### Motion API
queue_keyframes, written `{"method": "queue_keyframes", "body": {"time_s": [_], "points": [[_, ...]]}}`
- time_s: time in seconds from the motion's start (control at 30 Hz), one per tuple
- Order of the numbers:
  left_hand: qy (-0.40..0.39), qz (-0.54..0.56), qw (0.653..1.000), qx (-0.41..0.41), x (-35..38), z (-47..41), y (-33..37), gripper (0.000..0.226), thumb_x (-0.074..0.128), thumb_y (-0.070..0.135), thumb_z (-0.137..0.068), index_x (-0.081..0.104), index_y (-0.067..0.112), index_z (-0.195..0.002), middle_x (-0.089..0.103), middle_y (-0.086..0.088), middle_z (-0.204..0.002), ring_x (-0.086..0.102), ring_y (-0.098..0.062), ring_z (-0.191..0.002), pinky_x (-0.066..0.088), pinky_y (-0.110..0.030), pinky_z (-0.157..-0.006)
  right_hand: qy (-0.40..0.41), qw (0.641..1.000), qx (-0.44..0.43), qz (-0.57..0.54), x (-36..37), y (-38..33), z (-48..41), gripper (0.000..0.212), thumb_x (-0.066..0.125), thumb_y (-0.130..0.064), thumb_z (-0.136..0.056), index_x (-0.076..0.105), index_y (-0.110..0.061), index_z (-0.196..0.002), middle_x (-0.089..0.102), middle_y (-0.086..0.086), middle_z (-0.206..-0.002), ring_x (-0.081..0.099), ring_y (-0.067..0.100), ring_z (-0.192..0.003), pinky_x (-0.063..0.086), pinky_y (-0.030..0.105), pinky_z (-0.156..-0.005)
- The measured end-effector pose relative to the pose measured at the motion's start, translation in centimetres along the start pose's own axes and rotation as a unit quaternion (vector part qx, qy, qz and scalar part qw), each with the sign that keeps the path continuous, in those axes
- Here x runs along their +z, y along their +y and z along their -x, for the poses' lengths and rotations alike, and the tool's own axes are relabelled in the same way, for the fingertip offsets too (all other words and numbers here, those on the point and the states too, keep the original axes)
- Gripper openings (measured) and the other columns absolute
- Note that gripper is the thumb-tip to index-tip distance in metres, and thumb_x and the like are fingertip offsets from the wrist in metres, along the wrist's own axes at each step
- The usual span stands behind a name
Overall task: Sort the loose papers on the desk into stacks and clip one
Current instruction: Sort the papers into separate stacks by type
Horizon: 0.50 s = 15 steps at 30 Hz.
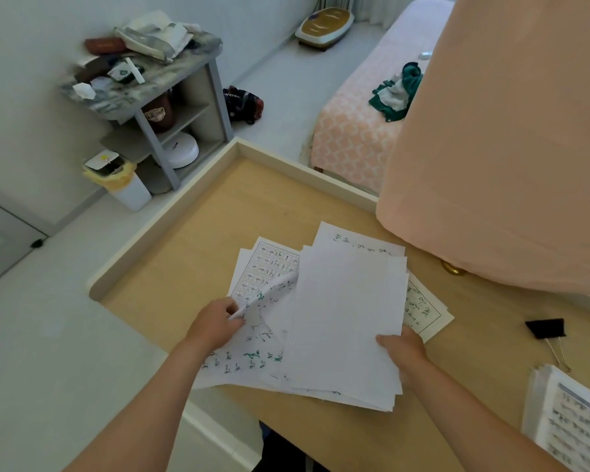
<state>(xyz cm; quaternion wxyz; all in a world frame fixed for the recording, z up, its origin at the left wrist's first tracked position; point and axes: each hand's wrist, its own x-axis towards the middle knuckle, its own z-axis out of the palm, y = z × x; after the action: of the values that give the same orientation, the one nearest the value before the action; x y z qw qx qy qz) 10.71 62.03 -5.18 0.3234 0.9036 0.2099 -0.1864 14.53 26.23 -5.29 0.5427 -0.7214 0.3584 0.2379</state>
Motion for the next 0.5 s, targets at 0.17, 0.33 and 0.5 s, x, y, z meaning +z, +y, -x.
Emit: {"method": "queue_keyframes", "body": {"time_s": [0.17, 0.33, 0.5], "points": [[0.030, 0.263, 0.955, -0.136, -0.6, 3.5, -0.6, 0.016, 0.065, 0.019, -0.088, 0.054, 0.007, -0.091, 0.064, -0.009, -0.088, 0.060, -0.025, -0.073, 0.044, -0.033, -0.064, -0.001, 1.000, -0.008, 0.007, 1.1, -0.5, 0.3, 0.022, 0.060, 0.003, -0.087, 0.062, -0.012, -0.104, 0.066, 0.008, -0.095, 0.063, 0.030, -0.087, 0.056, 0.042, -0.079], [0.048, 0.451, 0.873, -0.180, -2.9, 7.0, -1.1, 0.025, 0.066, 0.013, -0.090, 0.056, 0.006, -0.113, 0.071, -0.019, -0.104, 0.070, -0.035, -0.086, 0.057, -0.040, -0.066, 0.020, 0.998, -0.032, 0.043, 2.2, -0.4, 0.7, 0.026, 0.051, 0.002, -0.083, 0.062, -0.010, -0.103, 0.066, 0.006, -0.093, 0.062, 0.024, -0.079, 0.050, 0.028, -0.062], [0.002, 0.606, 0.786, -0.122, -5.9, 8.9, 0.1, 0.038, 0.059, 0.023, -0.093, 0.055, 0.014, -0.130, 0.066, -0.019, -0.123, 0.064, -0.041, -0.112, 0.050, -0.057, -0.094, 0.071, 0.984, -0.057, 0.153, 2.7, -0.4, 1.6, 0.052, 0.058, -0.003, -0.080, 0.047, -0.010, -0.130, 0.057, 0.012, -0.120, 0.058, 0.031, -0.101, 0.051, 0.035, -0.078]]}}
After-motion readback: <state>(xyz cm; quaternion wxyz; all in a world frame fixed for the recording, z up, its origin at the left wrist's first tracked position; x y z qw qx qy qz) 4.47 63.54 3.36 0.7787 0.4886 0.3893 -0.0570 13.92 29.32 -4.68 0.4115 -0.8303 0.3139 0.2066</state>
